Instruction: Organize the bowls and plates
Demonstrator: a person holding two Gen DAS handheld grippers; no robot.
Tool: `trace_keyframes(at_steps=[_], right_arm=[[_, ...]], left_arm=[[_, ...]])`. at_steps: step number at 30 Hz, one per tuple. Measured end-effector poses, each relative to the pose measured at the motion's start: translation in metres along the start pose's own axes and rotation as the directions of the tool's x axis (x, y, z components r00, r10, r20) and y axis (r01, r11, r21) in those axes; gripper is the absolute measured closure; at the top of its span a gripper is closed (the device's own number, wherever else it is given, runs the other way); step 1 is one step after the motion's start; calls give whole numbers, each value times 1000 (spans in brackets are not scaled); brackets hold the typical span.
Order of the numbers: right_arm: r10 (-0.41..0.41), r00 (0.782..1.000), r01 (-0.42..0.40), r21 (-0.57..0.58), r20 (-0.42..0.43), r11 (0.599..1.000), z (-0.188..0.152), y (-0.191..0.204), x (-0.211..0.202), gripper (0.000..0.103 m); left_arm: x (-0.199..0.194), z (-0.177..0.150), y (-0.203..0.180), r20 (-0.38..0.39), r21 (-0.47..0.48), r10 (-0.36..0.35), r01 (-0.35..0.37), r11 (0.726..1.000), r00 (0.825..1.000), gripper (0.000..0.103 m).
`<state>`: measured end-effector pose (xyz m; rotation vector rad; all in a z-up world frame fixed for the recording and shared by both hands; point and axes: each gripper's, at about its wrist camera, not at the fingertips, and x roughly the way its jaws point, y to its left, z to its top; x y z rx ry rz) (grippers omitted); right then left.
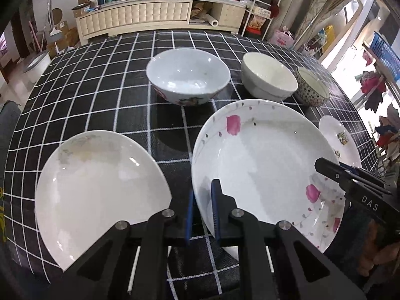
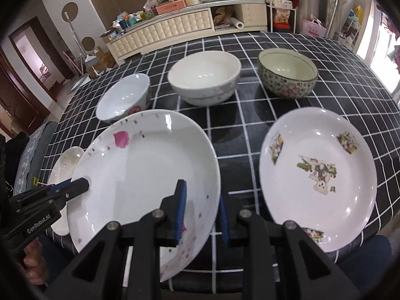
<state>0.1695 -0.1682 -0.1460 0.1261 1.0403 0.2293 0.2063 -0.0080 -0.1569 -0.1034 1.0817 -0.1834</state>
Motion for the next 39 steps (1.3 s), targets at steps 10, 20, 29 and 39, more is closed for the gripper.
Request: trace_keyframes(at_steps=[10, 20, 29, 39], right_arm=[[52, 999, -52, -44, -5, 998, 5, 39, 6, 75], [103, 993, -109, -118, -51, 987, -3, 90, 23, 75], [122, 988, -137, -178, -94, 974, -9, 127, 36, 75], [110, 985, -138, -223, -133, 965, -18, 160, 47, 75]], left_arm=[[-32, -9, 26, 39, -49, 52, -50, 998, 998, 92], [-55, -34, 76, 39, -140, 123, -117, 983, 992, 92], [-72, -57, 113, 40, -218, 152, -140, 966, 987, 92], [-86, -75, 140, 31, -251, 195, -181, 951, 980, 92]])
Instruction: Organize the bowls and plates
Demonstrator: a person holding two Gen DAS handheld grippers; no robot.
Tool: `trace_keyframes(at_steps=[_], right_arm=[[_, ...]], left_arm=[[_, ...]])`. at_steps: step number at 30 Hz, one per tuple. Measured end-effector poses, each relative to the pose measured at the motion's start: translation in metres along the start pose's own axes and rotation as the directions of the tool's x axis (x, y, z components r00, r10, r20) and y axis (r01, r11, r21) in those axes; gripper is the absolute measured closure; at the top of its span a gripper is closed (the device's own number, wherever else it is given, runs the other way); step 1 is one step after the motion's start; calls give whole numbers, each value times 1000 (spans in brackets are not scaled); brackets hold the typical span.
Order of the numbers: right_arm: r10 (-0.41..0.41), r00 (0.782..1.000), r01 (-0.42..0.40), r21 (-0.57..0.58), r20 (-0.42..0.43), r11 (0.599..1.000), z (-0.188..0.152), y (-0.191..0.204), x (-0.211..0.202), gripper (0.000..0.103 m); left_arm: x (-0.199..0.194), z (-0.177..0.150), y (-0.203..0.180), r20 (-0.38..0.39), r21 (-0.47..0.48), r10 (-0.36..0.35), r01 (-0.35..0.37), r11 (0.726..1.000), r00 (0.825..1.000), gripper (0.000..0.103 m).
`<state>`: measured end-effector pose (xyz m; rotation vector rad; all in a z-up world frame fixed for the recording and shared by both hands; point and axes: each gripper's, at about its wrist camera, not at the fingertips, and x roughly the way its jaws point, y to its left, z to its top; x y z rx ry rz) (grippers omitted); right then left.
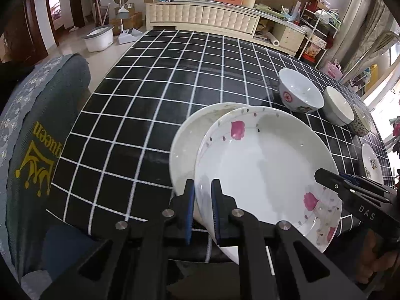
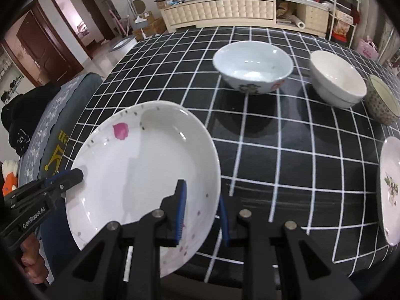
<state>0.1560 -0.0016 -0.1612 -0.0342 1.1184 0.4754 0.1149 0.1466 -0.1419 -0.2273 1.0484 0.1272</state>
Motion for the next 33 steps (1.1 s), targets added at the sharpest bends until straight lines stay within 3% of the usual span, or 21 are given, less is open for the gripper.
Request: trace_keyframes(at_steps=[10, 33], right_arm=[[-42, 999, 42, -27, -25, 999, 4, 11, 12, 75], [-54, 996, 52, -35, -67, 998, 8, 12, 24, 74]], left_arm=[[10, -2, 18, -18, -45, 7, -8, 999, 1000, 92], [20, 3, 18, -12, -28, 35, -36, 999, 999, 92]])
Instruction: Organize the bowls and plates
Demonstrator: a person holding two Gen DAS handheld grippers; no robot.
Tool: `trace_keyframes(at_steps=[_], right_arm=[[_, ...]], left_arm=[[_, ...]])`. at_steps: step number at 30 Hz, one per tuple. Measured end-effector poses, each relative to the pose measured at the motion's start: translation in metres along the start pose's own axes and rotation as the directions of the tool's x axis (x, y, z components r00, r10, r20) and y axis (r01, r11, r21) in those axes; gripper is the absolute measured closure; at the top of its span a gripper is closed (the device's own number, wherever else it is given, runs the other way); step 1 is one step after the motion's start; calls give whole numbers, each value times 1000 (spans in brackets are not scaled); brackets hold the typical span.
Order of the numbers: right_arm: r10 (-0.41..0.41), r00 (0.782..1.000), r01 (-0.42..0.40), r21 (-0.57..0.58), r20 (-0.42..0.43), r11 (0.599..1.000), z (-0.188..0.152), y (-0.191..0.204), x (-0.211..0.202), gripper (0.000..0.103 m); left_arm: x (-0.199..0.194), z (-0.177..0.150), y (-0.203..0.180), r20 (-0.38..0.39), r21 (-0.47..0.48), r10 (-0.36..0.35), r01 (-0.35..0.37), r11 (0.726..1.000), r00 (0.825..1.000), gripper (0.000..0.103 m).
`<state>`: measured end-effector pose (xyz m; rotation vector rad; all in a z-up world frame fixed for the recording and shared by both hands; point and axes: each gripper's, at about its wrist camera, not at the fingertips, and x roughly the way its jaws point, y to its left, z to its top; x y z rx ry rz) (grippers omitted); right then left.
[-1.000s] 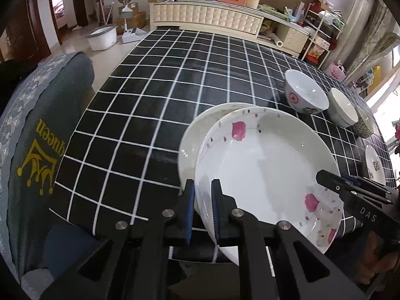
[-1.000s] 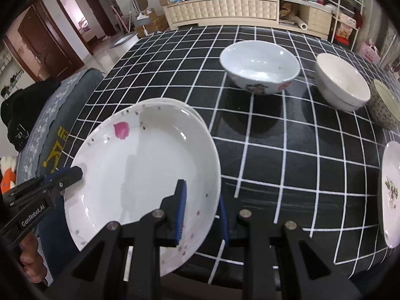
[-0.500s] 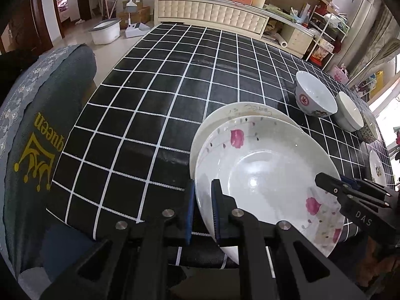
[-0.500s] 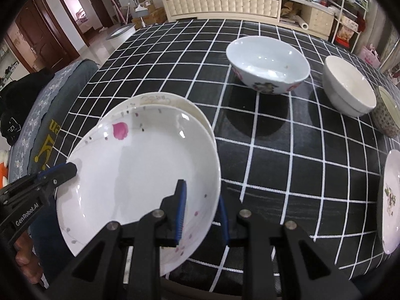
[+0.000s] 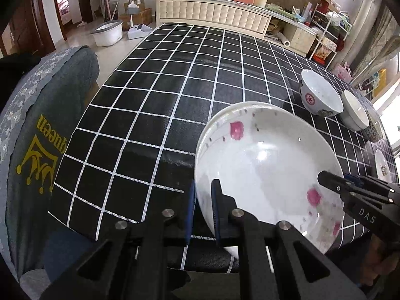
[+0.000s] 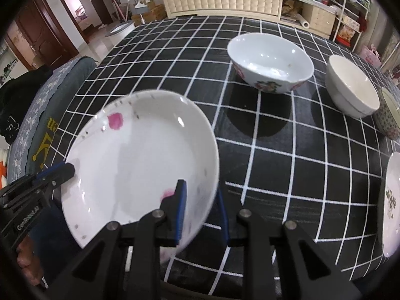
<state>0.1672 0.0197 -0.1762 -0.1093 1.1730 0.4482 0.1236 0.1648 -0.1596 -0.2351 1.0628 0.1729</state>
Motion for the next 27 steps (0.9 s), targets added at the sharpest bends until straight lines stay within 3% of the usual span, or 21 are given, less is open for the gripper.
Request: trace_keyframes(at_steps=[8, 10, 11, 12, 13, 18, 23, 27], right_arm=[[26, 1000, -26, 17, 3, 1000, -6, -5, -13, 74], [33, 999, -33, 23, 14, 999, -6, -8, -18, 74], [34, 999, -34, 25, 27, 999, -6, -11, -24, 72], [33, 999, -34, 25, 33, 999, -6, -12, -27, 69], [31, 999, -32, 23, 43, 999, -6, -15, -32, 66], [11, 995, -14, 22, 102, 1000, -7, -27, -58, 50], [-21, 985, 15, 37, 169, 999, -10, -48, -88, 38], [-59, 968, 42, 74, 244, 996, -17, -71, -114, 27]], left_arm=[[-13, -3, -3, 31, 0, 6, -6, 1000, 999, 92], [-19, -2, -5, 41, -2, -2, 2, 1000, 999, 88], [-21, -1, -7, 45, -2, -2, 2, 1000, 999, 80], [-25, -1, -9, 48, -3, -3, 3, 1000, 999, 72], [-29, 0, -11, 56, -1, -8, 8, 1000, 998, 70], [-46, 2, -34, 95, 39, -26, 22, 999, 995, 70], [-62, 3, -67, 122, 89, -60, 49, 995, 991, 63], [-71, 3, -94, 137, 129, -72, 54, 990, 988, 46]])
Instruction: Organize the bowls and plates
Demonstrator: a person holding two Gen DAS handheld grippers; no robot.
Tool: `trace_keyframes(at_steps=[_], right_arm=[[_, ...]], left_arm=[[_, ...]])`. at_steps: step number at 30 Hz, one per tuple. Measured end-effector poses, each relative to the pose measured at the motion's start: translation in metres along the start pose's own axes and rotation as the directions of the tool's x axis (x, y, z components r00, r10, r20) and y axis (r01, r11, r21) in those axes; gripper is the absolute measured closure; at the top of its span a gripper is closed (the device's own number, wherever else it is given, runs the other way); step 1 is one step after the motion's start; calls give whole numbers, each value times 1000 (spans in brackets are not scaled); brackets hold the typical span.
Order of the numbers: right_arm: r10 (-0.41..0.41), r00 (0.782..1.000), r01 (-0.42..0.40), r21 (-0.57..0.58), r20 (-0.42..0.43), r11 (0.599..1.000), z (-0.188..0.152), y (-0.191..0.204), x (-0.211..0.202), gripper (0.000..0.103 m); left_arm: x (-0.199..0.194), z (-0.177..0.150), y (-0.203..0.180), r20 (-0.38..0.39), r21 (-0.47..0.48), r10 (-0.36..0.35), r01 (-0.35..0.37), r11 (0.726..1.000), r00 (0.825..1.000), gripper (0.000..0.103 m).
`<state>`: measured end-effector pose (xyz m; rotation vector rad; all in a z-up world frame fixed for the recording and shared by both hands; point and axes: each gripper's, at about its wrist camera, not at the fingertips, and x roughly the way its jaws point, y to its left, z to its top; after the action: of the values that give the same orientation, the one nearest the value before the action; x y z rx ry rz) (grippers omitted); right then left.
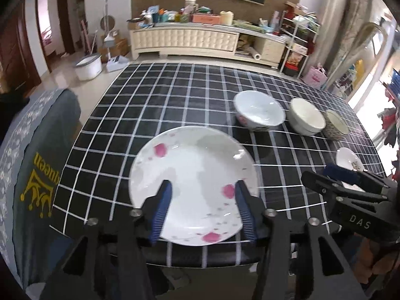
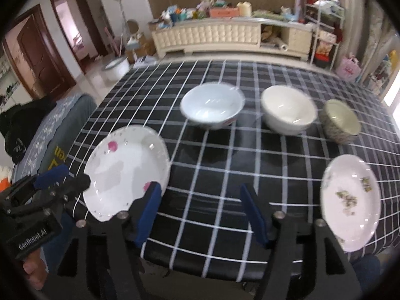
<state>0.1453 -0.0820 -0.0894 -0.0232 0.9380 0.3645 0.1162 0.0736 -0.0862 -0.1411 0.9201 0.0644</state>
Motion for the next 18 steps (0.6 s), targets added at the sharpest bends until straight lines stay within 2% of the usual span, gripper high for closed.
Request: trace_keyframes(at_steps=[4, 18], right_arm=[[-26, 999, 25, 28, 27, 999, -2, -22, -15, 22], [-131, 991, 126, 115, 34, 985, -21, -112, -49, 22]], left_arm=[[-6, 5, -29, 27, 34, -27, 26, 999, 999, 42], [-4, 23, -129, 37, 166, -121, 113, 980, 992, 41]])
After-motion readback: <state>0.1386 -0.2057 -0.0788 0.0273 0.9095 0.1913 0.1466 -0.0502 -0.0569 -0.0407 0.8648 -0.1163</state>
